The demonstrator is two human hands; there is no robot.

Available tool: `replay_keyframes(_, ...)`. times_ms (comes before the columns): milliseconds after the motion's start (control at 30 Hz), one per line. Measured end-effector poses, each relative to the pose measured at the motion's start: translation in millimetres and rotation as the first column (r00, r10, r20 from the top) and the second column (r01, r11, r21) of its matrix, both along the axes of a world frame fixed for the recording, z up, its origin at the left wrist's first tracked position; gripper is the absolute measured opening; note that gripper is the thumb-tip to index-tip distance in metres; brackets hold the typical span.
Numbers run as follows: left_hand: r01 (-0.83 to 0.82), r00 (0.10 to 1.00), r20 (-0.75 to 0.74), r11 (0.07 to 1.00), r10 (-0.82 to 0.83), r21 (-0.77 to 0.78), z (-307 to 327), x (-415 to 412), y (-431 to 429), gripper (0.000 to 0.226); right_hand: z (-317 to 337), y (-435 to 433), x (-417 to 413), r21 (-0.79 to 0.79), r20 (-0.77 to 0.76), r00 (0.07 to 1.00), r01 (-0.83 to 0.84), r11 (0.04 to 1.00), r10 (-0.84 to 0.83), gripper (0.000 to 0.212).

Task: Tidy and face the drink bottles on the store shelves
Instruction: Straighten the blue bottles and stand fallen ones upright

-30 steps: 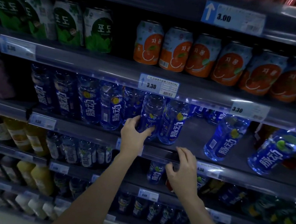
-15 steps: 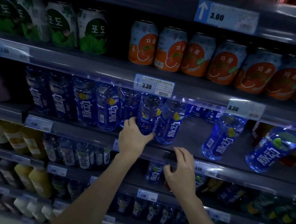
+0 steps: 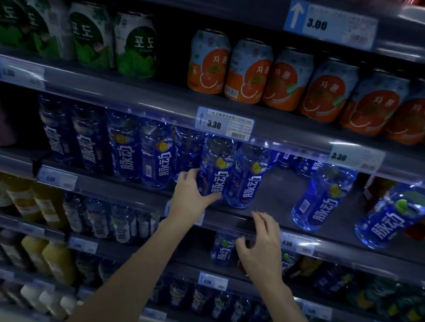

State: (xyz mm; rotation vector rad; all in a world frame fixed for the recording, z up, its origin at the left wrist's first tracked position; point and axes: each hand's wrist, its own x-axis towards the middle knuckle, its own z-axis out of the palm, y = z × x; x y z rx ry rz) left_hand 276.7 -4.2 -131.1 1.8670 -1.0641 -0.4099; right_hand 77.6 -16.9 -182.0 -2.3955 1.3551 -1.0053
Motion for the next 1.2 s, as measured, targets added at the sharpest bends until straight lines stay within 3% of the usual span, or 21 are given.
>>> replay_keyframes(133, 0.065, 0.998, -0.005, 0.998, -0.066, -0.026, 0, 8, -1, 0.074, 2, 1, 0, 0.002, 0.019, 1.0, -0.005, 1.0, 0.005, 0.055)
replay_keyframes(333, 0.177, 0.982, -0.07, 0.984, -0.176, 0.007, 3, 22, 0, 0.079, 2, 3, 1, 0.016, 0.017, 1.0, 0.008, 1.0, -0.008, 0.057)
replay_keyframes(567, 0.05, 0.999, 0.02, 0.996, -0.048, -0.078, -5, 5, 15, 0.074, 3, 3, 0, 0.002, -0.006, 1.0, 0.012, 1.0, -0.012, 0.058)
replay_keyframes(733, -0.037, 0.997, -0.079, 0.98, 0.022, -0.197, -41, -6, 81, 0.057, 6, 7, 1, 0.008, -0.023, 1.0, 0.021, 1.0, -0.021, 0.062)
replay_keyframes(933, -0.096, 0.976, -0.187, 0.992, 0.11, 0.085, -106, 5, 152, 0.056, -1, 30, 9, -0.034, -0.038, 0.999, 0.003, 0.999, -0.004, 0.073)
replay_keyframes(1200, -0.098, 0.984, -0.129, 0.983, 0.119, 0.157, -153, 28, 145, 0.06, -82, 74, 44, 0.132, -0.129, 0.982, -0.118, 0.984, 0.135, 0.068)
